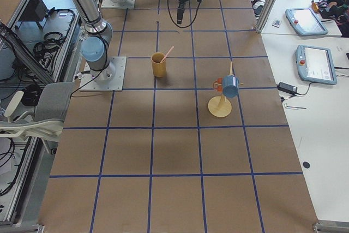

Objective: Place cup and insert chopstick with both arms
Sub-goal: 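Lower the left gripper and grasp the light blue cup rim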

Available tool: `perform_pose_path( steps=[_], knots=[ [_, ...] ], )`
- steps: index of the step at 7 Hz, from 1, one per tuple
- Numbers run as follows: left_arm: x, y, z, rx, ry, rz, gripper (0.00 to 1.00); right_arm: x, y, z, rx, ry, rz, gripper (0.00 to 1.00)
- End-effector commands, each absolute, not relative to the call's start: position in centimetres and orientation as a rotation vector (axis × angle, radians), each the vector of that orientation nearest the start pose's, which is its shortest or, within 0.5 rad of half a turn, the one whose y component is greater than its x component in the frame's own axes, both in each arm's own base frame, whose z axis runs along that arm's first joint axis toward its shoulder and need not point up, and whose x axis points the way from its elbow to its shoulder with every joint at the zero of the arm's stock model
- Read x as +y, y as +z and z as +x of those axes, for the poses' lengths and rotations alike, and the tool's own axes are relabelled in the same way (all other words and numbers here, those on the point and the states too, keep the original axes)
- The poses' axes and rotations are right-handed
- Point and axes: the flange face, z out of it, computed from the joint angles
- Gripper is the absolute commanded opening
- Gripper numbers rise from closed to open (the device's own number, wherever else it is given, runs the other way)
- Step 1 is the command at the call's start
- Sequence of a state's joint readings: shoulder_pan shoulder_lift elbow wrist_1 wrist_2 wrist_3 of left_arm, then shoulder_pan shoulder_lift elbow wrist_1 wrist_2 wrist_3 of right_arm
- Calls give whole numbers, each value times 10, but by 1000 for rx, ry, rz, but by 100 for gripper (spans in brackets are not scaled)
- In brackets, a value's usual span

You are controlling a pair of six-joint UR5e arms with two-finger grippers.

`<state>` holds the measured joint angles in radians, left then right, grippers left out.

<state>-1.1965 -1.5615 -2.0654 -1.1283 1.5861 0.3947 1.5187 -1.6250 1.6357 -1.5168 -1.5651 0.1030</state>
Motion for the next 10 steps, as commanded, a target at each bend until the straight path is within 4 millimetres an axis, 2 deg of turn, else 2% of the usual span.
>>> perform_pose_path(
  steps=[1,2,4,7,8,9,10],
  knots=[
    [-446,279,52,3143,72,63,100,-469,475,109,3127,108,255,100],
    [-436,262,54,3157,130,50,100,-469,475,109,3127,113,257,100],
    [-430,260,52,3160,140,52,100,-471,461,109,3124,173,267,100],
    [-426,257,50,3172,191,51,100,-472,461,109,3124,171,267,100],
    [-427,254,50,3178,200,55,74,-473,461,108,3124,169,265,100],
    [-429,253,51,3179,199,58,26,-481,456,92,3120,166,283,100],
    [-430,251,51,3179,199,55,0,-491,447,64,3109,200,283,100]
  ],
)
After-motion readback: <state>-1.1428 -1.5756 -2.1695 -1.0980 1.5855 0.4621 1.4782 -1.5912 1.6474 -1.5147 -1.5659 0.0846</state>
